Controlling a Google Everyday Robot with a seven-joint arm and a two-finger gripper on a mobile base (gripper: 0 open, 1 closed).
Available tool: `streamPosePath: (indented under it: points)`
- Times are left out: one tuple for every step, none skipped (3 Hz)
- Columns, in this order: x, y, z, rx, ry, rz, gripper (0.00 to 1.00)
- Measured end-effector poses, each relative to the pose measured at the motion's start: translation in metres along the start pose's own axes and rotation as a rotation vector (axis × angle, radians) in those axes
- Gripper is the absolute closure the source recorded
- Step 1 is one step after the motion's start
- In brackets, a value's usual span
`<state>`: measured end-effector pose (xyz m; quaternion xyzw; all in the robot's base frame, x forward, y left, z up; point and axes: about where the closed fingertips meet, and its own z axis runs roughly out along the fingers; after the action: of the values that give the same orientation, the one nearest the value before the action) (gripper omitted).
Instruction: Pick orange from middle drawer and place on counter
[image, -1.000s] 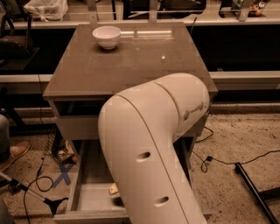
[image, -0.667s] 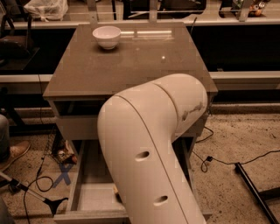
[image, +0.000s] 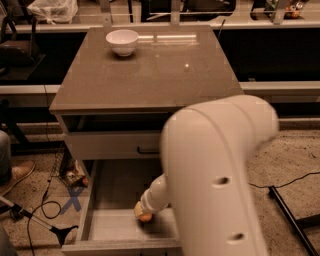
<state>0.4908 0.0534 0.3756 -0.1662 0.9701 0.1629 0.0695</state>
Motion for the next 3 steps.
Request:
streamPosePath:
  points:
    - [-0.017, 0.02, -0.014, -0.095, -0.055, -0.09, 1.0]
    - [-0.029, 0.041, -0.027, -0.207, -0.081, -0.118, 1.0]
    - [-0.018, 0.07, -0.05, -0.411, -0.084, -0.121, 1.0]
